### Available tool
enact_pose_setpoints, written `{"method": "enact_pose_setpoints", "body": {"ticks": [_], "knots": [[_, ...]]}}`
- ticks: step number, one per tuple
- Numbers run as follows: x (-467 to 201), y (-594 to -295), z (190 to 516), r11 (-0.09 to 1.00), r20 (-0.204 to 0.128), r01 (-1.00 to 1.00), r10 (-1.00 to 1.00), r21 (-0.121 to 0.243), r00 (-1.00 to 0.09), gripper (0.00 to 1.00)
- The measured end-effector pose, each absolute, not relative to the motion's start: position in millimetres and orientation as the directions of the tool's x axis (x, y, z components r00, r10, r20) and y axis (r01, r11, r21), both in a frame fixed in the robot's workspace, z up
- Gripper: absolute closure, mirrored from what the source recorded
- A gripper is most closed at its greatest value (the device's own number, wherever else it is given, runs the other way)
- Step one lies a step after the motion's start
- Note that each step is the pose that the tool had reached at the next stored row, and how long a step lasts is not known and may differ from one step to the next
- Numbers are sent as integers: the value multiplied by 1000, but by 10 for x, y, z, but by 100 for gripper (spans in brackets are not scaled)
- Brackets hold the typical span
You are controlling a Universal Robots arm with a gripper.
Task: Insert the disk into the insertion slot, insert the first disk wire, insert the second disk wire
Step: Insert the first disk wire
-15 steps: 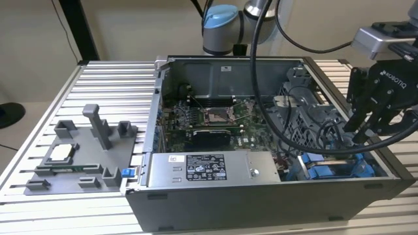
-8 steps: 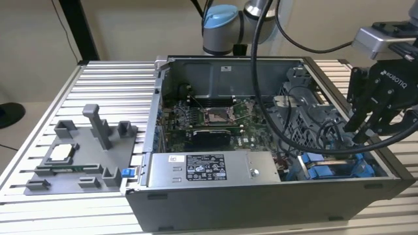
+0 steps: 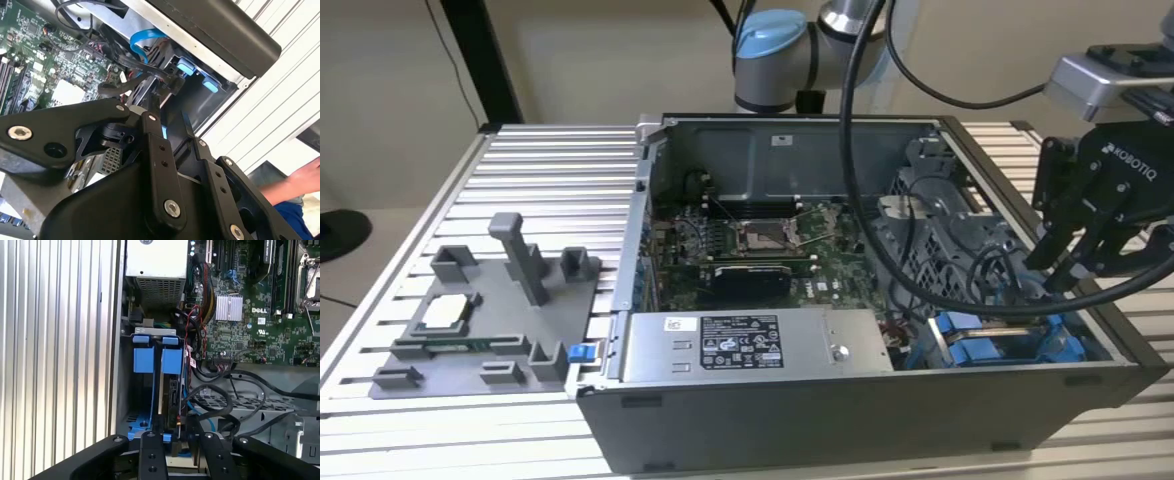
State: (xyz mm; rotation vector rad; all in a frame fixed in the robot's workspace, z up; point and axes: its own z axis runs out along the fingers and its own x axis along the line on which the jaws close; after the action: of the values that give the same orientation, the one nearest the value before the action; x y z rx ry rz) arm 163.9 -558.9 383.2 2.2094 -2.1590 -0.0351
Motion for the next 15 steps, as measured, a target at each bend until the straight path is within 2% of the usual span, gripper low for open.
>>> {"method": "enact_pose_setpoints", "body": {"ticks": [15], "knots": [[1741,-5598,3832,-26,20,-997,-999,68,28,100]]}}
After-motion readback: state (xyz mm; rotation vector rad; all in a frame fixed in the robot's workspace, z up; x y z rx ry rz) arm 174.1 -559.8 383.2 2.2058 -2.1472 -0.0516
